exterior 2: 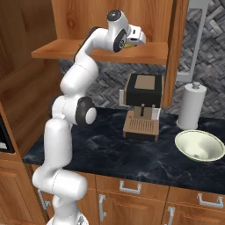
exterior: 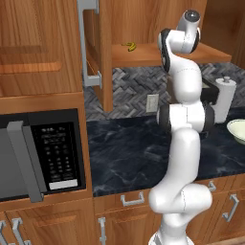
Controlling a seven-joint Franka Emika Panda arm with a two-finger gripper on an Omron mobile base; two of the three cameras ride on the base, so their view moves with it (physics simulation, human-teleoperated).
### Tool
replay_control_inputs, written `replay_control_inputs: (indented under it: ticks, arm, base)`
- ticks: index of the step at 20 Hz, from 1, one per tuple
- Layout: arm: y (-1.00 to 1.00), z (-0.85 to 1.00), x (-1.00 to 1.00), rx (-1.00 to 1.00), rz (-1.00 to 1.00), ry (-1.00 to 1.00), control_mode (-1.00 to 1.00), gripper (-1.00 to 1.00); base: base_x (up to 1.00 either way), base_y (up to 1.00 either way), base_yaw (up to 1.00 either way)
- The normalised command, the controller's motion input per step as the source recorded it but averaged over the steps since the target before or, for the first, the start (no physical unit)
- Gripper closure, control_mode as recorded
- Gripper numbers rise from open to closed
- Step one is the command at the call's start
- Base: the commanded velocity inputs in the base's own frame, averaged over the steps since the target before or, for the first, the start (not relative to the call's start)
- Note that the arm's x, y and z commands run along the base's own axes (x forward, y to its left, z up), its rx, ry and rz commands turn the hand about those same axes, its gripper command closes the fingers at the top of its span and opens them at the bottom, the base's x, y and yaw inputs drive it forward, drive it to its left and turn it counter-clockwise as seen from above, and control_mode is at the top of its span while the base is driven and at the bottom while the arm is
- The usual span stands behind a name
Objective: Pick the bananas from the cabinet and place them in one bowl. Pick the garlic from the sink and place it in the other bowl.
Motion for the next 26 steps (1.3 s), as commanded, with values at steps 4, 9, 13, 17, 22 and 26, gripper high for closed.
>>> replay_control_inputs:
  ticks: [4,9,13,17,22,26]
  arm:
    - [-0.01,-0.21,-0.24,0.0,0.0,-0.05,-1.0,1.0]
    - [-0.04,-0.37,-0.51,0.03,0.0,-0.12,-1.0,1.0]
    - [0.0,-0.41,-0.53,0.0,0.0,-0.18,-1.0,1.0]
    - [0.0,-0.48,-0.48,0.0,0.0,-0.23,-1.0,1.0]
    - [0.0,-0.23,-0.59,0.0,0.0,-0.14,-1.0,1.0]
    - [-0.01,0.0,-0.8,0.0,0.0,0.0,-1.0,1.0]
  base:
    - [0.0,0.0,0.0]
    - [0.0,0.0,0.0]
    - [0.0,0.0,0.0]
    - [0.0,0.0,0.0]
    - [0.0,0.0,0.0]
    - [0.0,0.0,0.0]
